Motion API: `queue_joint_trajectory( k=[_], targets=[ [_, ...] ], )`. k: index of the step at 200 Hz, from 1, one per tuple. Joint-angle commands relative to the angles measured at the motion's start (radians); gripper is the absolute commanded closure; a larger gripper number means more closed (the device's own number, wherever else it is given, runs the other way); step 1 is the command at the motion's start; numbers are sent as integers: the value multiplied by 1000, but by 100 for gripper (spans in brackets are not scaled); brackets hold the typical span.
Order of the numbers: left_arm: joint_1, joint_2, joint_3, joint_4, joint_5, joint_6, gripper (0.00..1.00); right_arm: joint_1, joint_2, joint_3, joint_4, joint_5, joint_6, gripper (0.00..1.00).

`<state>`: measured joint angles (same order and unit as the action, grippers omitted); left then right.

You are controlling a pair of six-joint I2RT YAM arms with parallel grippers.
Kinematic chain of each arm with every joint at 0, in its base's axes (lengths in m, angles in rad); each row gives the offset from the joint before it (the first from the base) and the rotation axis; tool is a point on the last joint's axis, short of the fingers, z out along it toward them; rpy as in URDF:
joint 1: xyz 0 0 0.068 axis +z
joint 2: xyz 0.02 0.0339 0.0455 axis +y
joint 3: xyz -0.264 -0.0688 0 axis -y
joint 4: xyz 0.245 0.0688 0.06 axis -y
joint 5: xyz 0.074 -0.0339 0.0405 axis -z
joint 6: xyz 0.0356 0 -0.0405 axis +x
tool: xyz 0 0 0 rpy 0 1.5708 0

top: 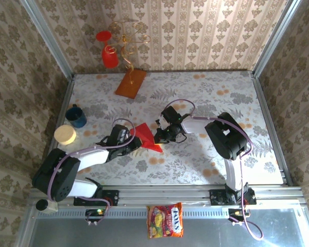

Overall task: Fold a paper plane with a square sheet of paper (pick it up from the middle)
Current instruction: Third fold the triangle at the center of the table, then fourth fold the wing at the center of the table.

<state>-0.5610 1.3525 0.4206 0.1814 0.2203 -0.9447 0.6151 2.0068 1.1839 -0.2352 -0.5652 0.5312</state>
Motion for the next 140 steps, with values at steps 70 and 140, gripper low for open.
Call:
queue_joint_trajectory(
  k=[70, 140],
  targets=[
    [11, 13, 9, 29, -8, 33, 92, -8, 17, -24, -50, 37, -4, 100],
    [12, -37, 15, 10, -1, 14, 100, -9, -21, 1, -71, 20, -12, 100]
  ],
)
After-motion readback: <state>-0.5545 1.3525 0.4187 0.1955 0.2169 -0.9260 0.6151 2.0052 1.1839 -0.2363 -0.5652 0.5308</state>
